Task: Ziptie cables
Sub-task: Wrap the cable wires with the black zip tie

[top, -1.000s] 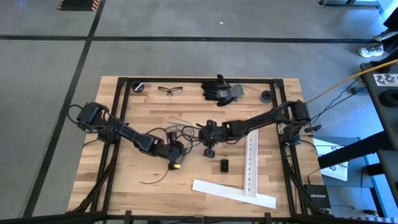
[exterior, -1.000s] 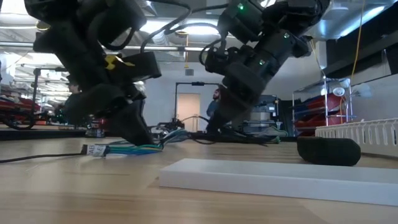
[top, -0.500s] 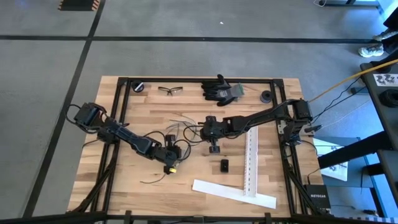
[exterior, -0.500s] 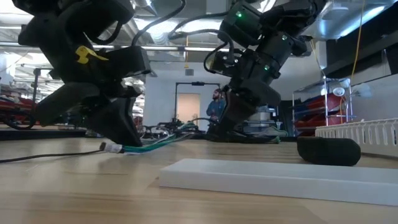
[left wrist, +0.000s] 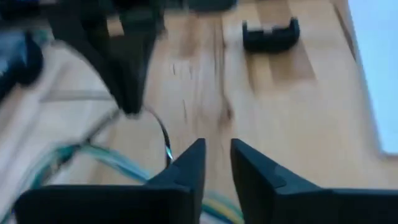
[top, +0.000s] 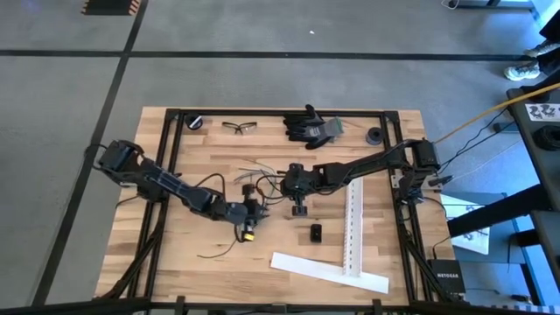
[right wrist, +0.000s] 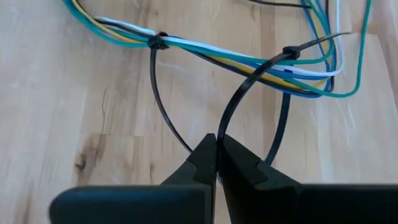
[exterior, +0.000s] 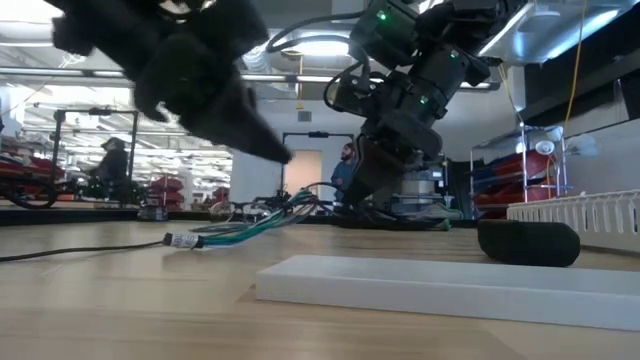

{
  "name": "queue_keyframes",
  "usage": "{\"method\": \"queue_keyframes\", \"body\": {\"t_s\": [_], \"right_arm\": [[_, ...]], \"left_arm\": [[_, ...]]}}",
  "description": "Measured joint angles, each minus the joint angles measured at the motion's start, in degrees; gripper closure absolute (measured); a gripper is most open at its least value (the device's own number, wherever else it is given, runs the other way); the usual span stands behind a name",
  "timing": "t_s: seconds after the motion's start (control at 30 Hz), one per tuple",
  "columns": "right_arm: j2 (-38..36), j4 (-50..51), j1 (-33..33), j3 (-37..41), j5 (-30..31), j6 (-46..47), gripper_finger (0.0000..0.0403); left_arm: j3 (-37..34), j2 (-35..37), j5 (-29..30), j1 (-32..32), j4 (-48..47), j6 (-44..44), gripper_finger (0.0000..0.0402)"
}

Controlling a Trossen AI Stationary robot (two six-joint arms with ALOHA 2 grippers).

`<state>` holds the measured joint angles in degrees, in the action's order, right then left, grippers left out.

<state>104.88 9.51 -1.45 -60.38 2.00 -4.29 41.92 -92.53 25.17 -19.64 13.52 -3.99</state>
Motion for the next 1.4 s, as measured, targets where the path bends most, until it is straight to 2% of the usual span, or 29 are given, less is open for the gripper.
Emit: {"method": "queue_keyframes", "body": {"t_s": [0.13,0.23,0.47,0.53,0.6,0.77,0.9,1.07,1.3,1.4], "right_arm": [[0.0,0.1,0.0,0.0,0.0,1.0,0.0403],[0.0,0.1,0.0,0.0,0.0,1.5,0.0403],[0.0,0.6,0.0,0.0,0.1,1.5,0.0403],[0.0,0.9,0.0,0.0,0.1,1.5,0.0403],[0.0,1.0,0.0,0.0,0.1,1.7,0.0403],[0.0,1.0,0.0,0.0,0.1,2.4,0.0403],[0.0,1.3,0.0,0.0,0.1,2.4,0.0403],[0.0,1.3,0.0,0.0,0.1,2.4,0.0403],[0.0,0.4,-0.1,0.0,-0.2,2.4,0.0403],[0.0,0.1,-0.1,0.0,-2.4,3.2,0.0403]], "left_arm": [[0.1,-3.9,0.2,2.6,7.6,7.1,0.0295],[1.4,-6.7,0.3,5.0,8.2,9.0,0.027],[3.1,-12.3,-0.4,8.9,8.6,7.4,0.0248],[3.0,-12.4,-3.8,9.3,8.4,8.2,0.0256],[3.1,-12.4,-6.7,9.3,8.7,10.0,0.028],[3.1,-12.3,-9.1,6.9,8.0,16.1,0.0386],[3.1,-12.2,-13.1,3.3,8.0,23.5,0.0398],[3.1,-12.1,-13.8,-1.2,5.0,28.3,0.04],[3.1,-12.0,-12.6,-4.0,1.6,29.5,0.04],[3.1,-12.0,-10.0,-4.1,2.3,27.8,0.0397]]}}
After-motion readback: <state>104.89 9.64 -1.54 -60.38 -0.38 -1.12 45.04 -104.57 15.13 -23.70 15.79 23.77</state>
